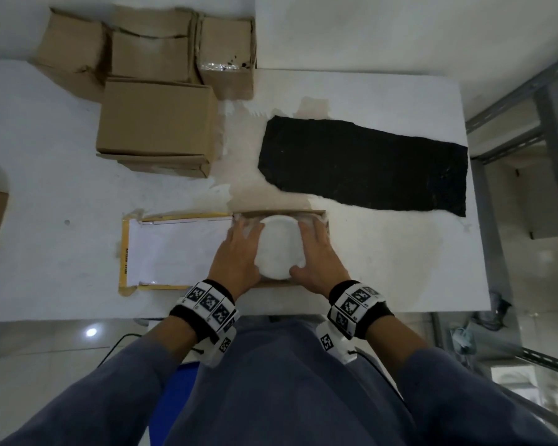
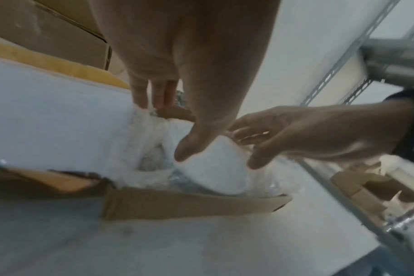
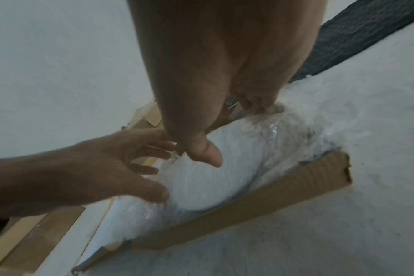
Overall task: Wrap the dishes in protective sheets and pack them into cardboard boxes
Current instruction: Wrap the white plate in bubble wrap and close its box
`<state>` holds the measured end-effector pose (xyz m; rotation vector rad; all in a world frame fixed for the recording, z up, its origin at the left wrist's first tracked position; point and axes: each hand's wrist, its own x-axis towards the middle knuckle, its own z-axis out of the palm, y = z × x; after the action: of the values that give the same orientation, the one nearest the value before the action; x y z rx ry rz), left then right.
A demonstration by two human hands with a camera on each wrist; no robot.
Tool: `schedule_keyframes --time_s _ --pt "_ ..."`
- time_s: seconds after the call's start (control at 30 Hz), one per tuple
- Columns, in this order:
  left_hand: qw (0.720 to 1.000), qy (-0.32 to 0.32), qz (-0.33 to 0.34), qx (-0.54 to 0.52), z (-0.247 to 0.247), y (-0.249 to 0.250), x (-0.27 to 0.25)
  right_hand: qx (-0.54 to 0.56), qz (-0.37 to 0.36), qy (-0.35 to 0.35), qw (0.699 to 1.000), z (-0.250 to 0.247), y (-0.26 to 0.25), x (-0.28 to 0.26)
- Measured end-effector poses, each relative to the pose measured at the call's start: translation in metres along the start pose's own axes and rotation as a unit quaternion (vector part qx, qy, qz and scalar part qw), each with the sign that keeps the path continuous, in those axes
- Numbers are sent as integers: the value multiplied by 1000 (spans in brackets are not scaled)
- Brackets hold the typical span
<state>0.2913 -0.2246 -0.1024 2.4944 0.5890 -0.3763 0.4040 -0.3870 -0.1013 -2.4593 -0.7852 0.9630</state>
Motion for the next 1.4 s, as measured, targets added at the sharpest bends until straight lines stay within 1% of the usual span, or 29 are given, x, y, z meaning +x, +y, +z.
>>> schedule_keyframes --time_s 0.07,0.1,0.2,0.3,0.4,0.5,0.57,0.63,0.77,0.83,0.9,0.93,1.0,1.07,1.1,1.17,1.23,1.3,1.4 --pt "996 -2 -73 -48 -2 6 -6 9 14 15 1000 3 -3 -3" --pt "993 -16 -95 -73 -2 8 -7 19 25 18 999 3 -4 -3" --pt "976 -41 -117 -182 -1 12 -2 54 72 7 996 3 -9 5" --pt "962 -28 -130 -239 3 18 7 74 102 8 992 -1 -14 16" --pt "956 -37 -170 -235 0 23 14 59 130 -4 990 -6 -21 22" --pt "958 -60 -220 -177 -2 26 22 41 161 -25 986 -8 -27 25" --pt "959 -78 -231 -146 -5 31 24 28 179 -43 983 -5 -30 26" --pt "959 -87 -234 -135 -8 34 27 20 193 -52 980 -2 -34 28" --pt "960 -78 -233 -133 -10 31 28 29 208 -41 977 2 -41 29" --pt "964 -76 -217 -138 -10 27 26 45 198 -35 978 -2 -40 27" --pt "967 -72 -187 -154 -10 21 21 72 179 -25 981 -9 -35 23" --pt "970 -62 -174 -157 -10 19 18 80 168 -21 982 -13 -33 20" --pt "977 -18 -158 -139 -10 17 11 80 145 -8 986 -16 -29 11" --pt "982 23 -152 -112 -11 19 3 56 115 27 991 -16 -26 3" --pt "982 30 -150 -109 -12 20 2 40 100 43 993 -16 -25 0" --pt "983 15 -138 -123 -9 19 4 15 87 49 995 -17 -26 -1" --pt "981 -17 -133 -139 -6 17 9 2 92 32 995 -16 -26 2" --pt "979 -32 -137 -146 -3 16 14 -2 99 17 995 -13 -26 5" --pt "981 -44 -149 -113 -2 18 20 -15 115 11 993 -10 -26 10"
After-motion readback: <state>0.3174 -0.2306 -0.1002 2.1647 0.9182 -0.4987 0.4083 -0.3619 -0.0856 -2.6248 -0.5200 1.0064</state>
